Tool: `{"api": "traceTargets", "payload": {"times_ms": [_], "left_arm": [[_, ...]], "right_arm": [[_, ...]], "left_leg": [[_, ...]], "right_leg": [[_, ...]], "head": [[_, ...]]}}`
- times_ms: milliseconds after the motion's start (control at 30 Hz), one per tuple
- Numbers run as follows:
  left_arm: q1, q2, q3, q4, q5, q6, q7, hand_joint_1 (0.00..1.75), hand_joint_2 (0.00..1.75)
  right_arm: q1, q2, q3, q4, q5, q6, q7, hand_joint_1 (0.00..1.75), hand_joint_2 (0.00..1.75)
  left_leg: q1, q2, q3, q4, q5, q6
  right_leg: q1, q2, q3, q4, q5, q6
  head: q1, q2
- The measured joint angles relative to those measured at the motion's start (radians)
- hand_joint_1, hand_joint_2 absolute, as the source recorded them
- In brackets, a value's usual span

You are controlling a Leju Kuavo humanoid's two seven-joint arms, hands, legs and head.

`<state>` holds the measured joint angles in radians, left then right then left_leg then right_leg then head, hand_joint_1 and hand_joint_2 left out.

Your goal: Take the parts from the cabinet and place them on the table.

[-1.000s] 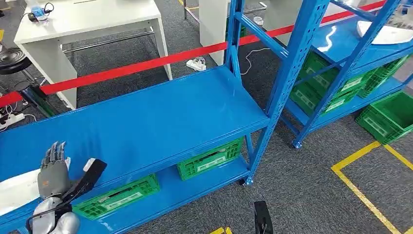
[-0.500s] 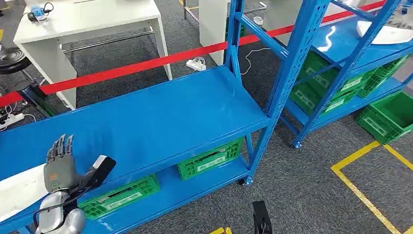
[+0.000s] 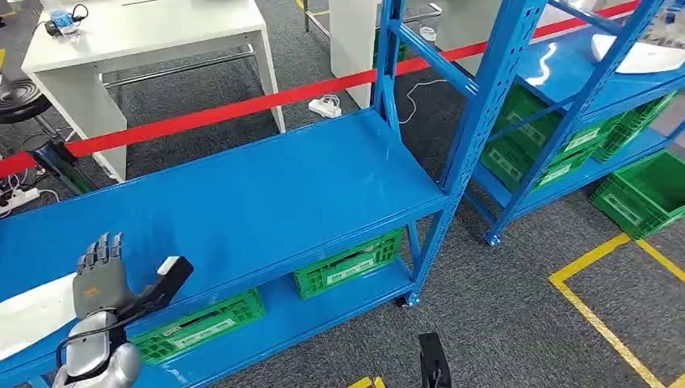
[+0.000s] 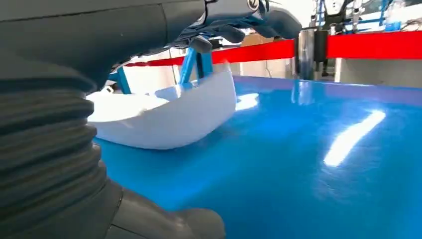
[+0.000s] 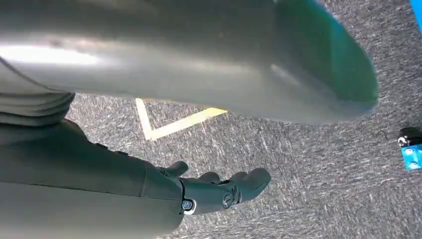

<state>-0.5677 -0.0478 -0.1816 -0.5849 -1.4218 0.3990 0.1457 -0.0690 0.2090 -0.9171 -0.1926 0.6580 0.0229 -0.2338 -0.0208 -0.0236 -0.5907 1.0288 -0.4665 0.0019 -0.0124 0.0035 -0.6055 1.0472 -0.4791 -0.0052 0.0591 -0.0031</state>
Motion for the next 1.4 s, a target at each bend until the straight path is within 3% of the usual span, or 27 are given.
{"api": "traceTargets", "payload": {"times_ms": [467, 1033, 1067, 1400], "left_arm": [[0.006, 0.046, 0.071, 0.036, -0.089, 0.048, 0.065, 0.00, 1.75], [0.007, 0.053, 0.127, 0.036, -0.132, 0.020, 0.124, 0.00, 1.75], [0.007, 0.057, 0.132, 0.036, -0.132, 0.019, 0.124, 1.75, 1.75], [0.024, 0.063, 0.155, 0.039, -0.144, -0.033, 0.084, 1.75, 1.75]], "right_arm": [[0.000, 0.004, 0.000, 0.000, 0.023, -0.001, 0.003, 0.00, 0.00], [0.000, 0.004, 0.000, 0.000, 0.032, -0.002, -0.001, 0.00, 0.00], [0.000, 0.004, 0.000, 0.000, 0.032, -0.002, -0.001, 0.00, 0.00], [0.000, 0.004, 0.000, 0.000, 0.033, -0.004, -0.015, 0.00, 0.00]], "left_leg": [[0.000, 0.000, 0.002, 0.000, 0.000, 0.000], [0.000, 0.000, 0.006, 0.000, -0.001, 0.000], [0.000, 0.000, 0.007, 0.000, -0.001, 0.000], [0.000, 0.000, 0.007, -0.001, -0.001, -0.001]], "right_leg": [[0.000, 0.000, 0.003, 0.000, 0.000, 0.000], [0.000, -0.001, 0.007, 0.000, 0.000, 0.000], [0.000, -0.001, 0.007, 0.000, 0.000, 0.000], [0.000, -0.001, 0.008, 0.000, -0.001, 0.000]], "head": [[0.000, 0.000], [0.000, 0.000], [0.000, 0.000], [0.000, 0.000]]}}
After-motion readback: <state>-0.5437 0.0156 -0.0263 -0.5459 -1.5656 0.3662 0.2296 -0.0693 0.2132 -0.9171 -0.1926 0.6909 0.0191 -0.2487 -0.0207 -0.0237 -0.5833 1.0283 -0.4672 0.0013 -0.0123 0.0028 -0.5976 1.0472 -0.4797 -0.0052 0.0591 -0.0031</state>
